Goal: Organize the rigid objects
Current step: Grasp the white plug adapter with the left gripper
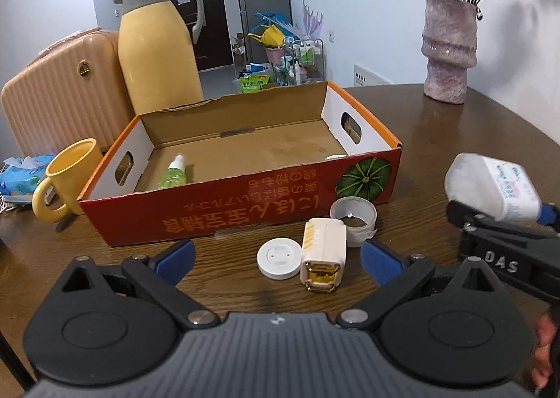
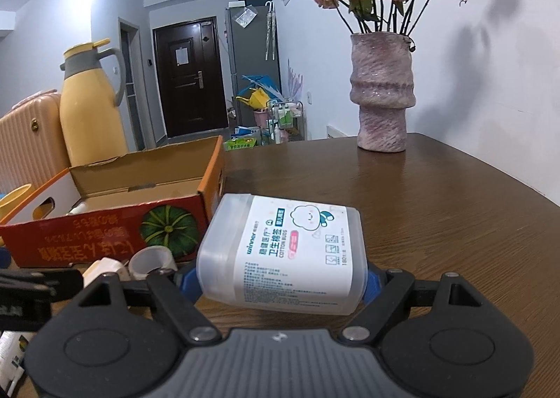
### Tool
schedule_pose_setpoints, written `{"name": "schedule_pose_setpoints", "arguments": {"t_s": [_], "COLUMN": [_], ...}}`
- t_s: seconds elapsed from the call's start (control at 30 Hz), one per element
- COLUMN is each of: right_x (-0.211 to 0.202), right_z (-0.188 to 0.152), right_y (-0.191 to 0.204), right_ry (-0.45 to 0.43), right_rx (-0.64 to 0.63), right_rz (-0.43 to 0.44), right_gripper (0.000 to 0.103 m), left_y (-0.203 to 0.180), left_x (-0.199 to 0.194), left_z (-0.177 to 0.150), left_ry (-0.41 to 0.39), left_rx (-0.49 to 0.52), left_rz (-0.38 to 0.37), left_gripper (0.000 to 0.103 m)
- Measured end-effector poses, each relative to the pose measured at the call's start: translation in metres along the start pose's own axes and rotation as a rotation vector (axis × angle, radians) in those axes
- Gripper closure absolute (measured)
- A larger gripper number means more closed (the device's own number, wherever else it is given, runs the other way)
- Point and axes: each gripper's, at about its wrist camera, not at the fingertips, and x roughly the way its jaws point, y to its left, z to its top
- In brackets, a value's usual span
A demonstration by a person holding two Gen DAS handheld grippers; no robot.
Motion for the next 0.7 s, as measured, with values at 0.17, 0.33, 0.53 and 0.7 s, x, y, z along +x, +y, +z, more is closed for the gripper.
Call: {"name": "schedule_pose_setpoints", "arguments": {"t_s": [0.17,0.33,0.53,0.7], "right_x": [-0.001,-0.004,-0.007,-0.008], "right_z": [0.002,0.002,0.002,0.001], "right_y": [-0.006,-0.005,-0.003,-0.004], "right_ry": [-0.010,-0.021,-0.028,-0.027], "right_rx": [0.006,-0.002,-0.010,-0.008], "right_rz": [0.004,0.020,0.035,0.041], "right_gripper": [0.021,0.021,0.021,0.021], "left_y": [-0.009,-0.017,-0.021,-0.015], "left_x": [0.014,0.028,0.040,0.037], "left_z": [0.001,0.000,-0.003,-0.007], "left_ry": [0.021,0.050,0.089,0.083], "left_rx": [0.019,0.026,0.031,0.019], "left_rz": [-0.004,-0.028,-0.080,-0.082], "left_gripper": [0.012,0.029,0.071,0.071]}}
